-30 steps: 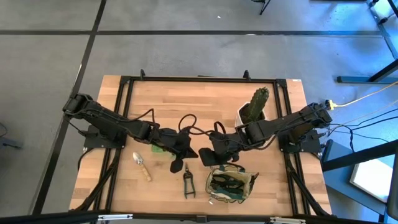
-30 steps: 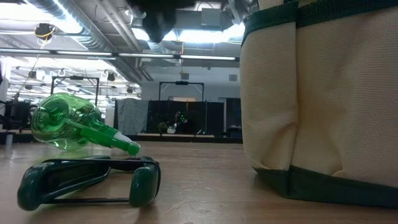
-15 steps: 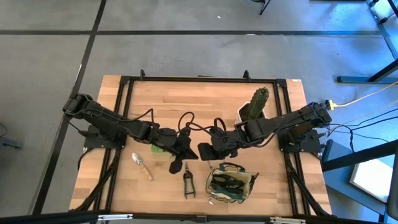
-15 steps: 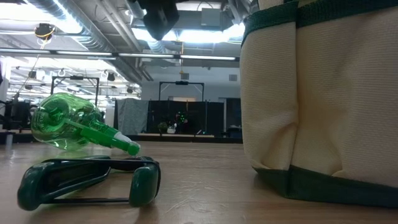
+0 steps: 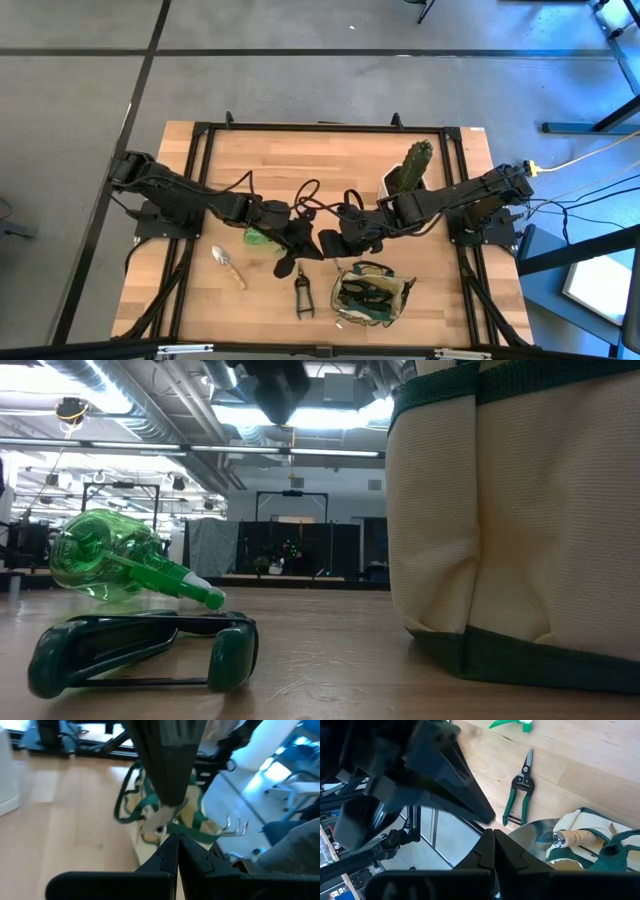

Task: Pick & Place Garden tools in Gardening bag
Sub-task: Put the right hand trowel into the side pocket of the white bag

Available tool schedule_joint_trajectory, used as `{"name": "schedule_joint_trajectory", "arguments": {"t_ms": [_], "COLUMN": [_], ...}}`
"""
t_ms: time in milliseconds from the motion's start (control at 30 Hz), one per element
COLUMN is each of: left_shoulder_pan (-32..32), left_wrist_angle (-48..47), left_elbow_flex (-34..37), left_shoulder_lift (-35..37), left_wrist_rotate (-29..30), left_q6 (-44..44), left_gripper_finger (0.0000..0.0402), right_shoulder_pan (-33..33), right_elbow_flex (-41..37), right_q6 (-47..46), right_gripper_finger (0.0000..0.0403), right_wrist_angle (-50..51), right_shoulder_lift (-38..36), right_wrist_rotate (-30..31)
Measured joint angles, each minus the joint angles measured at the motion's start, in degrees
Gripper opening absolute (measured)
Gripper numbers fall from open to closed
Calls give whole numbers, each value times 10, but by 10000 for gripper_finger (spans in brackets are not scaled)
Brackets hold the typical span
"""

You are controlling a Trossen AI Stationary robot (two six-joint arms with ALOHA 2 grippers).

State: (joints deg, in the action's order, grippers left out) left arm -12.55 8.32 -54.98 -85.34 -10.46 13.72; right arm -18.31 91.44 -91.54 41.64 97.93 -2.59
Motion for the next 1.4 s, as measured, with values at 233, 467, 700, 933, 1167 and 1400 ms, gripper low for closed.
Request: {"name": "schedule_joint_trajectory", "arguments": {"t_ms": [233,467,700,933,1167,1400], "left_shoulder_pan": [4,10,23,17,13,11], "left_wrist_angle": [34,80,78,47,76,107], "left_elbow_flex": [0,0,0,0,1,1], "left_shoulder_lift": [-41,-50,-50,-50,-71,-94], "left_wrist_rotate": [-35,-9,-24,-34,-53,-48], "left_q6": [12,15,18,30,32,41], "left_gripper_finger": [1,2,1,2,1,2], "right_shoulder_pan": [0,0,1,0,0,0], "right_elbow_flex": [0,0,0,0,0,0], "right_q6": [-6,-6,-4,-1,5,5], "right_gripper_finger": [0,0,0,0,0,0], "right_wrist_angle": [5,6,6,7,6,6], "right_shoulder_lift": [0,0,0,0,0,0], "right_wrist_rotate": [-4,-5,-5,-6,-6,-6]}}
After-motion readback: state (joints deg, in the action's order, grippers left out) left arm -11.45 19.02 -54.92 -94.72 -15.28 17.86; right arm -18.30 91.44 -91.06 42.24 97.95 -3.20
